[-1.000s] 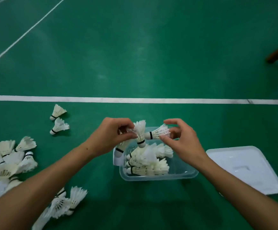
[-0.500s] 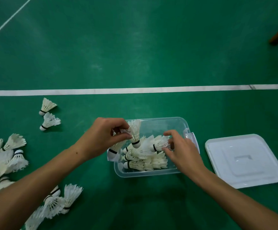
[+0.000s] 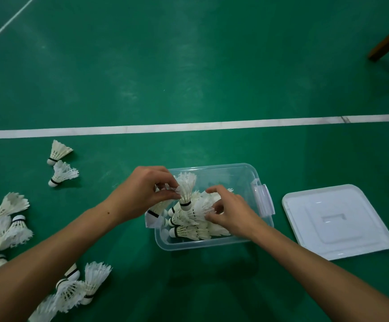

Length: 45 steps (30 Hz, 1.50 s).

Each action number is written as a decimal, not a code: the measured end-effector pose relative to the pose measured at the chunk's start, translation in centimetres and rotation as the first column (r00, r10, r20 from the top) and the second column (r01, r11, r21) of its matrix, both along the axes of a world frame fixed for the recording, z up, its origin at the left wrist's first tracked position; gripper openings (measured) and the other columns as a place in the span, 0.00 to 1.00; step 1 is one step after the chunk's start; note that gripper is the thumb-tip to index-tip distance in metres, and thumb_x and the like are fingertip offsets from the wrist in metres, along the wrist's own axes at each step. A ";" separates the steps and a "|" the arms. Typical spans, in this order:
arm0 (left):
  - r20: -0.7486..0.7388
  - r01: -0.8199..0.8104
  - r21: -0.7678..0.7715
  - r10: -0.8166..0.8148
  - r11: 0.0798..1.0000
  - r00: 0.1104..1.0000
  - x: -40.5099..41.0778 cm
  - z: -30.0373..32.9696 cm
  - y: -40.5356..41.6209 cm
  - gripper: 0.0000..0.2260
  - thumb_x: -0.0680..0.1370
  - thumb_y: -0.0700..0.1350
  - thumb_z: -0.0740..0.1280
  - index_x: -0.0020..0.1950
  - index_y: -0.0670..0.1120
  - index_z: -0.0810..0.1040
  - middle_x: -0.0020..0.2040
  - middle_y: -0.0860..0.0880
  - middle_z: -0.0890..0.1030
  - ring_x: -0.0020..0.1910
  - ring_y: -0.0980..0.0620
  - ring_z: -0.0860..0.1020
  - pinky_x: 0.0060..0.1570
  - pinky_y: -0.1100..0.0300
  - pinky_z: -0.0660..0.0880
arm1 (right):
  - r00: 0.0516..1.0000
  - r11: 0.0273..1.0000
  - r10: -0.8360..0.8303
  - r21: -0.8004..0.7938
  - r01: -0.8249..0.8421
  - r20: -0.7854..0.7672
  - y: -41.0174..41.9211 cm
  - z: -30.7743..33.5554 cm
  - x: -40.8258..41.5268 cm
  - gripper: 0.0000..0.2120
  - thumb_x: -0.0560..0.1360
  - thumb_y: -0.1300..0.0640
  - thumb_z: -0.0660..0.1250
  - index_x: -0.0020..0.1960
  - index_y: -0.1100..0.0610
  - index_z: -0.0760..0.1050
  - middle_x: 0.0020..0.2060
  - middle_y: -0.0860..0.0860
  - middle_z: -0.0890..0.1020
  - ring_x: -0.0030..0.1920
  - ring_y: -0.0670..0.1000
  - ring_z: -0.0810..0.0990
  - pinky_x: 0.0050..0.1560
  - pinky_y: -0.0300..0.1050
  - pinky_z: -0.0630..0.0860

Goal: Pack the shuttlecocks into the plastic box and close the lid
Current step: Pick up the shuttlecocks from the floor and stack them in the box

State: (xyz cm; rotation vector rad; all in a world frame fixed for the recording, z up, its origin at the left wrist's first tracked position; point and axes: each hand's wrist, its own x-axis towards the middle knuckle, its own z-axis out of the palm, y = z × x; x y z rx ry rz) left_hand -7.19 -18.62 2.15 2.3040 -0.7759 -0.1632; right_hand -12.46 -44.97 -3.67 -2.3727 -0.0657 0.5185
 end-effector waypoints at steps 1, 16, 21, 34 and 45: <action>-0.007 0.015 0.007 -0.015 1.000 1.000 0.2 0.0 -0.3 0.07 0.74 0.52 0.78 0.45 0.50 0.86 0.41 0.59 0.81 0.38 0.61 0.77 0.38 0.73 0.70 | 1.000 1.000 0.008 -0.003 -0.008 0.009 -0.6 0.4 -0.1 0.29 0.77 0.50 0.76 0.74 0.46 0.68 0.54 0.47 0.84 0.52 0.45 0.82 0.57 0.47 0.81; -0.044 0.179 0.082 -0.175 0.980 0.983 3.6 1.0 -6.6 0.10 0.74 0.49 0.80 0.53 0.53 0.86 0.46 0.60 0.80 0.40 0.62 0.79 0.42 0.71 0.73 | 0.914 0.999 0.004 0.030 -0.018 0.405 -2.9 4.7 1.1 0.21 0.74 0.50 0.79 0.65 0.43 0.77 0.47 0.37 0.83 0.59 0.43 0.76 0.57 0.50 0.77; -0.041 0.039 -0.043 -0.041 0.998 0.998 3.3 0.3 -5.5 0.14 0.72 0.49 0.80 0.56 0.53 0.83 0.52 0.59 0.83 0.39 0.57 0.80 0.42 0.71 0.74 | 0.899 0.990 -0.081 -0.066 0.121 0.430 -5.3 3.6 0.1 0.20 0.73 0.51 0.80 0.62 0.43 0.77 0.43 0.39 0.85 0.46 0.46 0.84 0.50 0.54 0.82; -0.056 0.031 -0.066 -0.035 0.997 0.998 1.7 -1.0 -4.7 0.13 0.73 0.46 0.80 0.56 0.49 0.85 0.44 0.59 0.85 0.41 0.57 0.81 0.41 0.70 0.74 | 0.975 0.994 -0.045 -0.090 0.066 0.216 -1.9 0.2 0.2 0.31 0.74 0.57 0.80 0.72 0.51 0.70 0.42 0.46 0.86 0.43 0.45 0.84 0.48 0.45 0.82; -0.239 0.000 -0.175 -0.043 0.985 0.970 1.9 -1.5 -5.3 0.17 0.72 0.43 0.81 0.59 0.49 0.81 0.42 0.57 0.88 0.38 0.56 0.81 0.43 0.56 0.79 | 0.994 0.996 -0.029 -0.076 0.037 0.103 -3.2 3.1 0.0 0.36 0.75 0.52 0.78 0.78 0.48 0.65 0.59 0.48 0.84 0.55 0.45 0.82 0.60 0.45 0.81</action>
